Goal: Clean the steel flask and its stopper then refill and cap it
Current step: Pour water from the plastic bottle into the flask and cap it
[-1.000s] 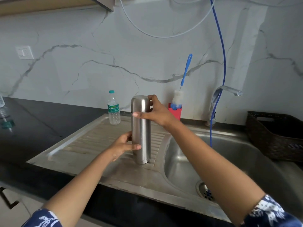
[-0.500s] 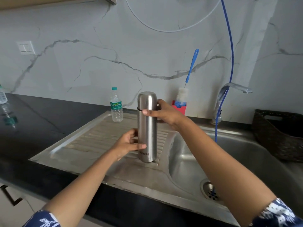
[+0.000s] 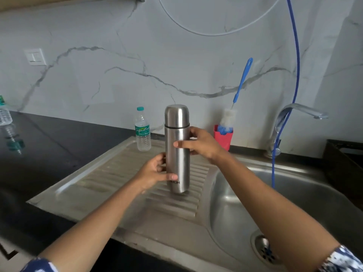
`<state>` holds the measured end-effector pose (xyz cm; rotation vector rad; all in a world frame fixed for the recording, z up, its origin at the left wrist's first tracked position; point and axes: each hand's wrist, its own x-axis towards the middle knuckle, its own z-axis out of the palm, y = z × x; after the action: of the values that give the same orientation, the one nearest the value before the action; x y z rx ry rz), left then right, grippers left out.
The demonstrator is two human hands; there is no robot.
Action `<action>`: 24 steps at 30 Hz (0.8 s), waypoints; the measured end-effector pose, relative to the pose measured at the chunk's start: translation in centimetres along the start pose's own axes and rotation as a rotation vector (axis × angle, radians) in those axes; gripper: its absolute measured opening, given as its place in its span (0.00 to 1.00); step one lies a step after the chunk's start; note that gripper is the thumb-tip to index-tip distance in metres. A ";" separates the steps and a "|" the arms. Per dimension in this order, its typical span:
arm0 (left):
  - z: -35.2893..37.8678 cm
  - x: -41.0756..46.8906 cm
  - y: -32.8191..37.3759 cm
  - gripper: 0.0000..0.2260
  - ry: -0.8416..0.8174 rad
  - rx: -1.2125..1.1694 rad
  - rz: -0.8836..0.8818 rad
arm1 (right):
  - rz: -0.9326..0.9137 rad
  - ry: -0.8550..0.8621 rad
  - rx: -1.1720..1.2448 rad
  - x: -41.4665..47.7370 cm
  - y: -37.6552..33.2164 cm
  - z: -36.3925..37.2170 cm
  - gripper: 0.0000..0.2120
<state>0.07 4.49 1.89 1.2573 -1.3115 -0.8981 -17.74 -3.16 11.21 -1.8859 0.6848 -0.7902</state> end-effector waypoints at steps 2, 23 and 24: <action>-1.9 2.7 1.1 0.46 0.007 0.016 -0.002 | 0.008 -0.012 0.048 3.3 -0.5 -0.4 0.25; -8.0 18.4 -4.4 0.49 0.018 0.083 -0.102 | 0.088 -0.083 -0.021 21.1 6.2 -1.7 0.23; -8.0 18.4 -4.6 0.50 0.019 0.095 -0.100 | 0.086 -0.091 -0.019 21.1 6.3 -1.6 0.22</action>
<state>10.83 -13.10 2.15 1.4122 -1.2978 -0.9002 -6.31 -22.09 10.94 -1.8848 0.7135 -0.6417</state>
